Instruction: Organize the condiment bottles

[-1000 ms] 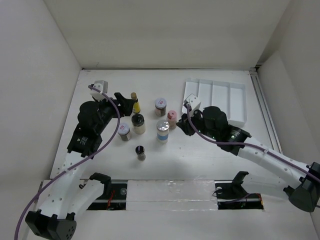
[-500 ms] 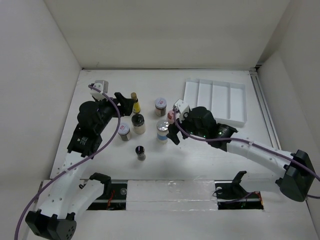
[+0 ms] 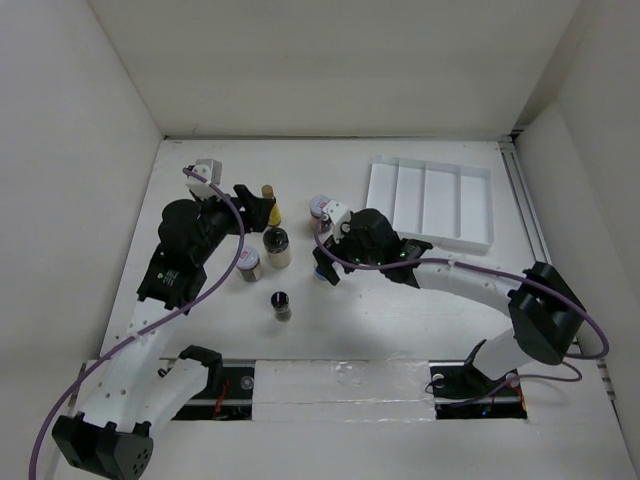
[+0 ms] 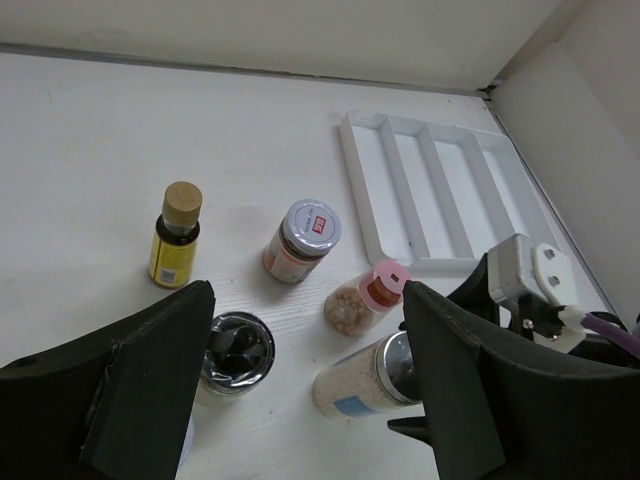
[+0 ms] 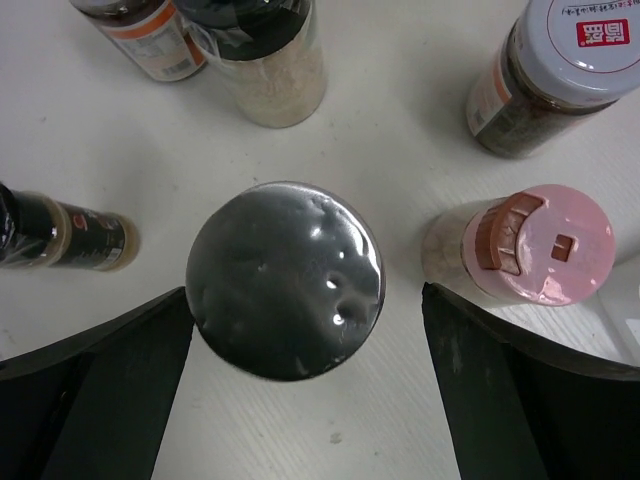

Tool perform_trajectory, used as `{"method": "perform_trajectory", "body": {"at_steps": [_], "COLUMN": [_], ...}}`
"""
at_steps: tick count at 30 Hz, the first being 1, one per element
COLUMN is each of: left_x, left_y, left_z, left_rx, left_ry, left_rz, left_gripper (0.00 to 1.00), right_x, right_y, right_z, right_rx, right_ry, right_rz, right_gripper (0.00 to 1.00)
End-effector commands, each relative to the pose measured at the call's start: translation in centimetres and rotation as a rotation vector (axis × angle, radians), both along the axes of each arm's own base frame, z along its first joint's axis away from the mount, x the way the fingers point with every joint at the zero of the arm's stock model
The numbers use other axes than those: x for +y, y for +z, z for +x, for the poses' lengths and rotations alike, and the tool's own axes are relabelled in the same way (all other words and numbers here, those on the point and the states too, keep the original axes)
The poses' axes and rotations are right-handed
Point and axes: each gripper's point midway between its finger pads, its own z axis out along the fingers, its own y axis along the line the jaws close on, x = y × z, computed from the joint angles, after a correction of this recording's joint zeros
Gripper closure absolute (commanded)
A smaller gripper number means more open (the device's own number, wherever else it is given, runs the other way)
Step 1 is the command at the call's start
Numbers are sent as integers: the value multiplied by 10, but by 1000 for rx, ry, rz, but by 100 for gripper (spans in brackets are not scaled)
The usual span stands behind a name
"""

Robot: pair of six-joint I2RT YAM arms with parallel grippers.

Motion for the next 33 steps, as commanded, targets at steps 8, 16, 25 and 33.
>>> {"method": "perform_trajectory", "body": {"at_steps": [8, 16, 25, 33], "left_x": [-11, -15, -14, -11], "left_y": [10, 13, 17, 23], "left_z": [-2, -4, -6, -11], "left_rx": [-41, -52, -58, -78], "left_ry": [-61, -84, -82, -73], "left_rz": [-24, -30, -40, -45], "left_gripper": [29, 29, 29, 29], "right_x": [39, 37, -53, -119], "right_y": [40, 156, 266, 235], "right_z": [19, 18, 139, 261], "right_rx": [-102, -265, -564, -512], "right_ry": [20, 12, -365, -521], "right_rz": [161, 359, 412, 304], "right_gripper": [30, 54, 54, 54]}}
